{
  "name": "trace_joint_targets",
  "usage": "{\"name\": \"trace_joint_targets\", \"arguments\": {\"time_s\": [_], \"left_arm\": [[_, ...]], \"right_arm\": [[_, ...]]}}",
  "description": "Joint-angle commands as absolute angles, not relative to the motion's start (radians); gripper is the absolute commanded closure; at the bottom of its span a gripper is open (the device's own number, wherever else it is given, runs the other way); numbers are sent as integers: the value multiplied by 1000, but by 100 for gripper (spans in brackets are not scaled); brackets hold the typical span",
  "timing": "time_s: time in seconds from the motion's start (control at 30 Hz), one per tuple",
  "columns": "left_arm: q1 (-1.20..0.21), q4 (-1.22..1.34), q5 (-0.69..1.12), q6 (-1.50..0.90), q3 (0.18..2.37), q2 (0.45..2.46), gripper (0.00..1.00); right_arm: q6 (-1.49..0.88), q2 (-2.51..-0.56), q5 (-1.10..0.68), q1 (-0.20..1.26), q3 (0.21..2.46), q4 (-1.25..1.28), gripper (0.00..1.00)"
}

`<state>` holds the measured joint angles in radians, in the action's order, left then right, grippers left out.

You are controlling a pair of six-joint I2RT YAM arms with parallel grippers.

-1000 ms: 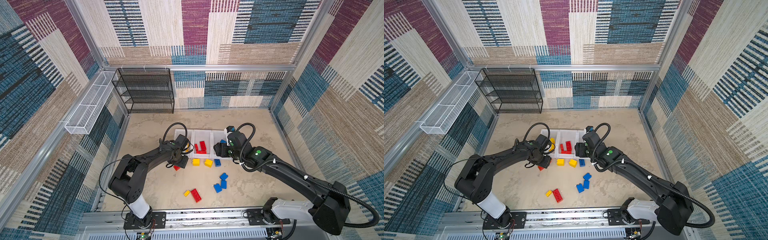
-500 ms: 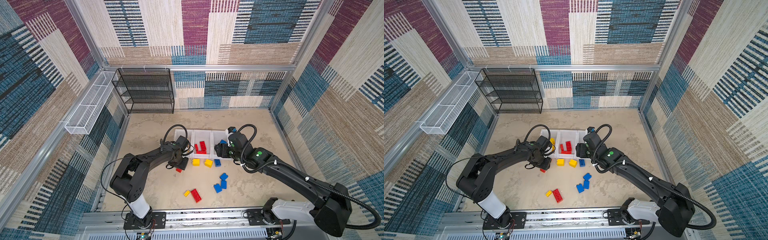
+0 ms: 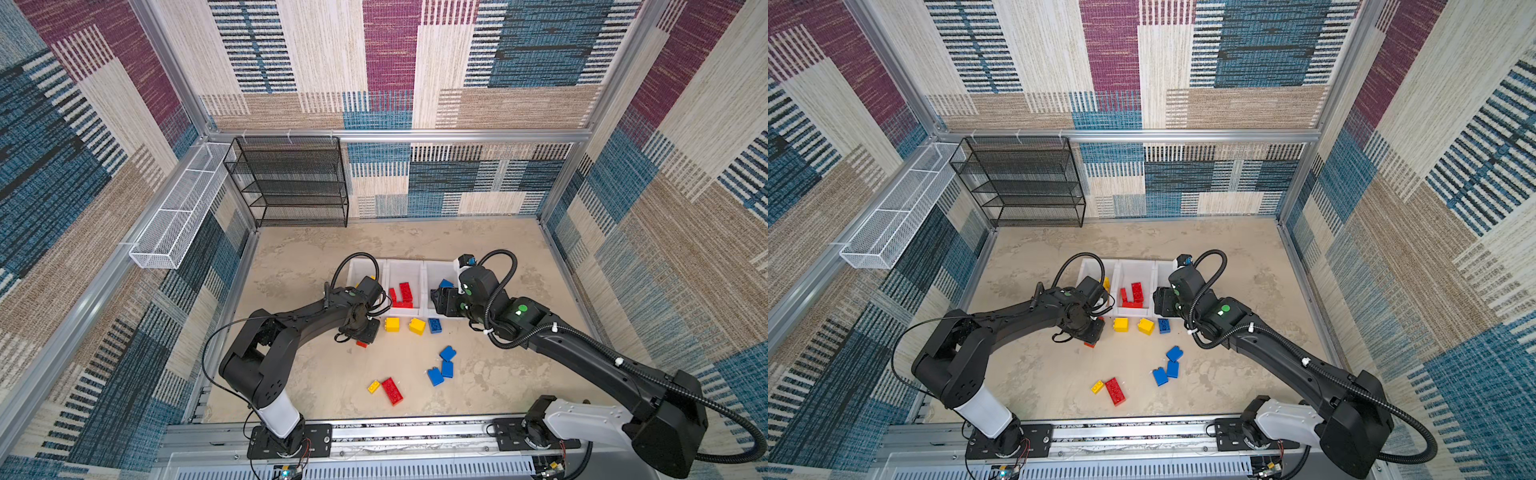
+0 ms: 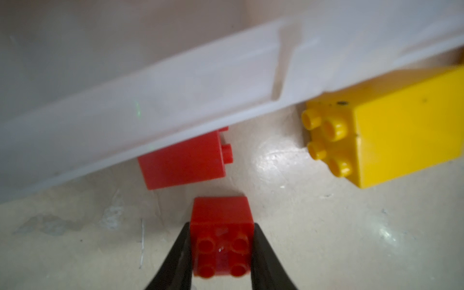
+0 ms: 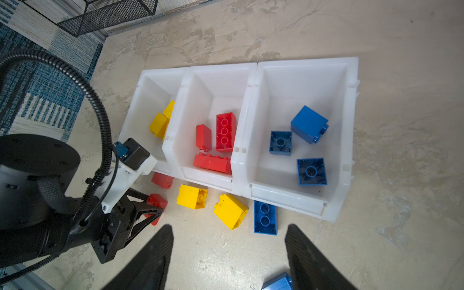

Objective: Sort the legos into containers by color
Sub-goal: Pick up the lego from the center of the table, then place the lego in the container.

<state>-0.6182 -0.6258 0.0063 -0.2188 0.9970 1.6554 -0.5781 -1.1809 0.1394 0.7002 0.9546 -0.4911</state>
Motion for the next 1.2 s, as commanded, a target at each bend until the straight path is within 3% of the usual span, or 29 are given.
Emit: {"name": "trace_joint_targets", "arguments": {"time_s": [0.0, 0.27, 0.67, 0.83, 1.03, 1.17], "left_arm": [[-663, -618, 27, -305, 999, 1613, 68], [-719, -610, 84, -334, 1232, 1617, 68], [-682, -716, 28, -216, 1747, 2068, 65], [-672, -712, 15, -211, 1781, 2104, 60], [-657, -707, 15, -215, 1765, 2091, 42], [-646, -684, 11, -221, 1706, 2013, 40]], "right_arm": [[-586, -1157, 162, 701, 958, -503, 27], [-595, -1084, 203, 697, 940, -556, 27], [-641, -1010, 203, 691, 893, -600, 28], [-647, -982, 215, 690, 879, -622, 28], [-640, -1006, 212, 690, 887, -641, 27], [-644, -1020, 214, 690, 878, -644, 27]]}}
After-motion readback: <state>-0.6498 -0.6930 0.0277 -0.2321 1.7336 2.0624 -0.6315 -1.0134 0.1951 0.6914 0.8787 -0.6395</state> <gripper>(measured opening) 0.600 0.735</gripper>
